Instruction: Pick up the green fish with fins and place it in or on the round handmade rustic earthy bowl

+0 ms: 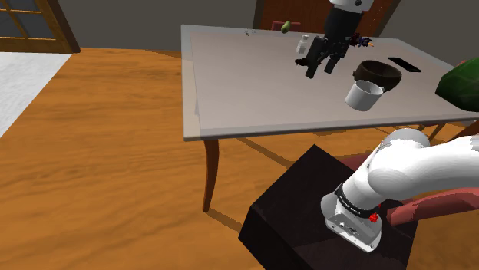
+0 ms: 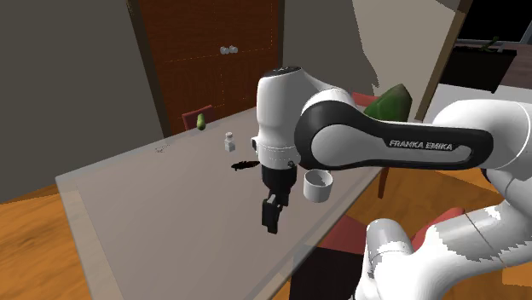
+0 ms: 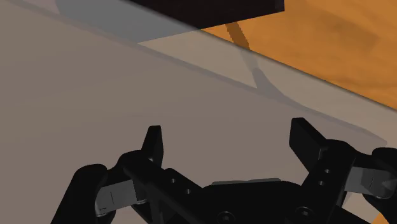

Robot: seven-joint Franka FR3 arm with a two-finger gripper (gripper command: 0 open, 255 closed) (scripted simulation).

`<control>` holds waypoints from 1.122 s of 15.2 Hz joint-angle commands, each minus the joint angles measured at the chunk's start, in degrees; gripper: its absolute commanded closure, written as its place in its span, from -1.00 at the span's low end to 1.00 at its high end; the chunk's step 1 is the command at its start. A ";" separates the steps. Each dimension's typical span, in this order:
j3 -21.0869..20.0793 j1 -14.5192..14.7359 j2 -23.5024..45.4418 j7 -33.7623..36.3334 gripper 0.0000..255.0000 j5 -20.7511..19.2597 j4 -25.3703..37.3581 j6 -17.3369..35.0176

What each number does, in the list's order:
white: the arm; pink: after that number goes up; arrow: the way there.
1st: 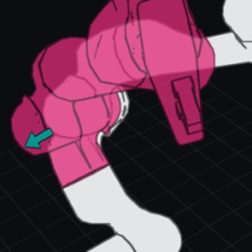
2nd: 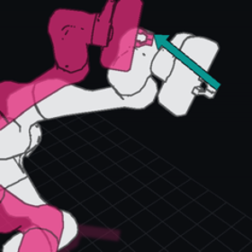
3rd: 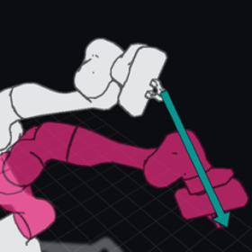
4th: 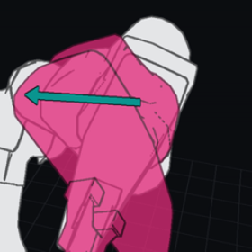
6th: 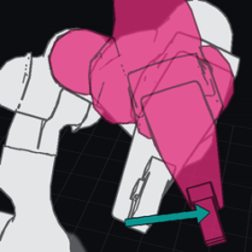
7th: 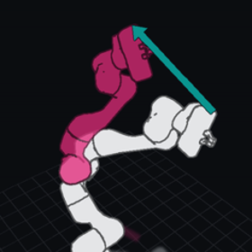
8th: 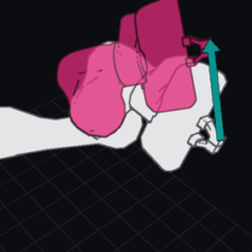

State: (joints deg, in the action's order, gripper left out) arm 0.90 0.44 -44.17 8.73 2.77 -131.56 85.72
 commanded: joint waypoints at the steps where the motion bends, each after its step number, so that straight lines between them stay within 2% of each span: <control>1: 0.00 0.00 0.00 0.00 -1.00 0.00 0.00 0.00; 10: 10.41 -1.95 11.07 -13.57 -1.00 -5.91 4.46 5.70; 17: 17.85 -2.72 22.96 -24.21 -1.00 -7.09 12.02 9.50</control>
State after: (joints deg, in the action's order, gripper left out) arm 17.61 -2.13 -22.92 -13.71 -4.24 -120.58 94.63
